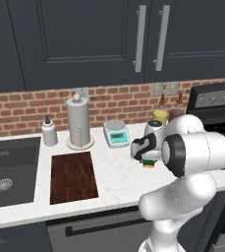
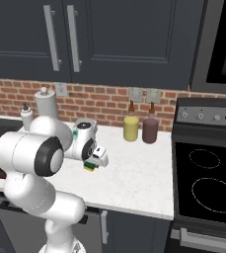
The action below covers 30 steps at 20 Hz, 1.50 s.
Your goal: Pick up the sponge from the counter and clean the cutting board by briefly scrubbing or pressing down on the cutting board. Once finished, release the sponge.
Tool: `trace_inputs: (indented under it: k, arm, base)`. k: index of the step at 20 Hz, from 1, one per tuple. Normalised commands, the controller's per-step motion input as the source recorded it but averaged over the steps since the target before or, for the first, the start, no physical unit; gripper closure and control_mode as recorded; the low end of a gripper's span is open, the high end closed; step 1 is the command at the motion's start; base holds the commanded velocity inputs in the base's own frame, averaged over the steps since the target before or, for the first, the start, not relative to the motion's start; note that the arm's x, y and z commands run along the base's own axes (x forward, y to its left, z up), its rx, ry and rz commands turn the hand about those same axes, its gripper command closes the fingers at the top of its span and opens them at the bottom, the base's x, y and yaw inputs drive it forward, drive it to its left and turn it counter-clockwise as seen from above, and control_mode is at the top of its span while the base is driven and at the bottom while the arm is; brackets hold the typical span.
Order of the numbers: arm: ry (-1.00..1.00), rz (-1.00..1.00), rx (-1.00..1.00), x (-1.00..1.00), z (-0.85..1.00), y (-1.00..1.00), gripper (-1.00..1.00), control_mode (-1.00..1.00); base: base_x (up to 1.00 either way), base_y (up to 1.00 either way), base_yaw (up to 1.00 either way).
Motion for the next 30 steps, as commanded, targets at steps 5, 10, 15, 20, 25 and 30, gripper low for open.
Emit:
trace_inputs:
  k: [5, 10, 15, 20, 25, 30]
  arm:
    - [-0.02, 0.11, -0.15, 0.01, 0.67, 0.57, 1.0, -1.0]
    - [0.02, 0.16, -0.06, 0.0, 0.88, 0.91, 1.0, -1.0]
    - [0.14, 0.16, 0.05, 0.0, 0.49, 0.92, 1.0, -1.0]
    - [0.19, 0.15, 0.08, 0.15, 0.13, 0.96, 1.0, -1.0]
    - [0.03, 0.01, 0.0, -0.03, 0.0, 1.0, 1.0, -1.0]
    - [-0.05, 0.0, -0.02, -0.5, 0.0, 1.0, 1.0, -1.0]
  base:
    - [0.0, 0.0, 0.0]
    - [0.0, 0.0, 0.0]
    - [0.0, 0.0, 0.0]
    - [0.0, 0.0, 0.0]
    - [0.0, 0.0, 0.0]
    - [0.0, 0.0, 0.0]
